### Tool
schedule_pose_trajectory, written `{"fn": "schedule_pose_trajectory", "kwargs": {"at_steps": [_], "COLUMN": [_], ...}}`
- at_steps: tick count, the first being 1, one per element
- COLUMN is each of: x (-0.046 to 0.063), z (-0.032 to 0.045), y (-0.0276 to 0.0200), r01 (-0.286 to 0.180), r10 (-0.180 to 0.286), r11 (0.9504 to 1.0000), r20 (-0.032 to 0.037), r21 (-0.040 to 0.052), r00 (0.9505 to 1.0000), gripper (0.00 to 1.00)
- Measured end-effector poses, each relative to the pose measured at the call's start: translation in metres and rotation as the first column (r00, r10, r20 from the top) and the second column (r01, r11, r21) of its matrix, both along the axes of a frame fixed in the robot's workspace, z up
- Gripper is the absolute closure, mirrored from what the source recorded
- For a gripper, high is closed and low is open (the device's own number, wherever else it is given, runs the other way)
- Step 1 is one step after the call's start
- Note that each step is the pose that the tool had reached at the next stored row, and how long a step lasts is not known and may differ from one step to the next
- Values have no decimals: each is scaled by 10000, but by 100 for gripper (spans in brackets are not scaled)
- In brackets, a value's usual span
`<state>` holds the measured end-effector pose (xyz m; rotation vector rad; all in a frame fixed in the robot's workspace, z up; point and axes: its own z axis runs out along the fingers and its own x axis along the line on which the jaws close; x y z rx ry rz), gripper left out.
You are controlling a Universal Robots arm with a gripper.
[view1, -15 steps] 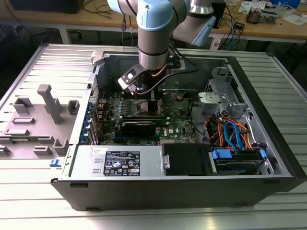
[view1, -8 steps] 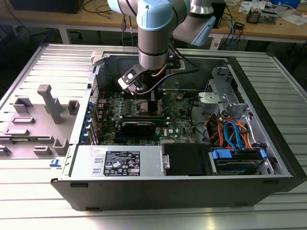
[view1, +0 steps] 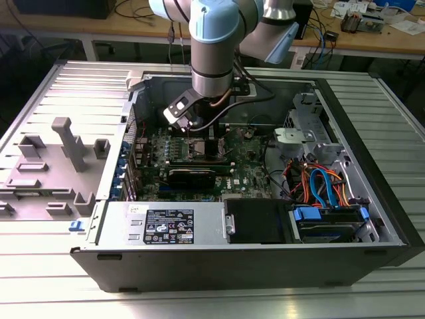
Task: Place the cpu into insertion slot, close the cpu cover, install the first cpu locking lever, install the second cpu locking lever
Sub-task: 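Place the cpu into insertion slot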
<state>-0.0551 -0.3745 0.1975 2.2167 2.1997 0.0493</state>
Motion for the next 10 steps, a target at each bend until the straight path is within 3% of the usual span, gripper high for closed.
{"fn": "schedule_pose_trajectory", "kwargs": {"at_steps": [7,8,10], "x": [-31,-44,-66], "z": [122,130,176], "y": [0,0,0], "r01": [2,3,4], "r10": [-2,-3,-4], "r11": [10000,10000,9999], "r20": [1,1,2], "r21": [58,70,109], "r00": [10000,10000,10000], "gripper": [31,33,45]}}
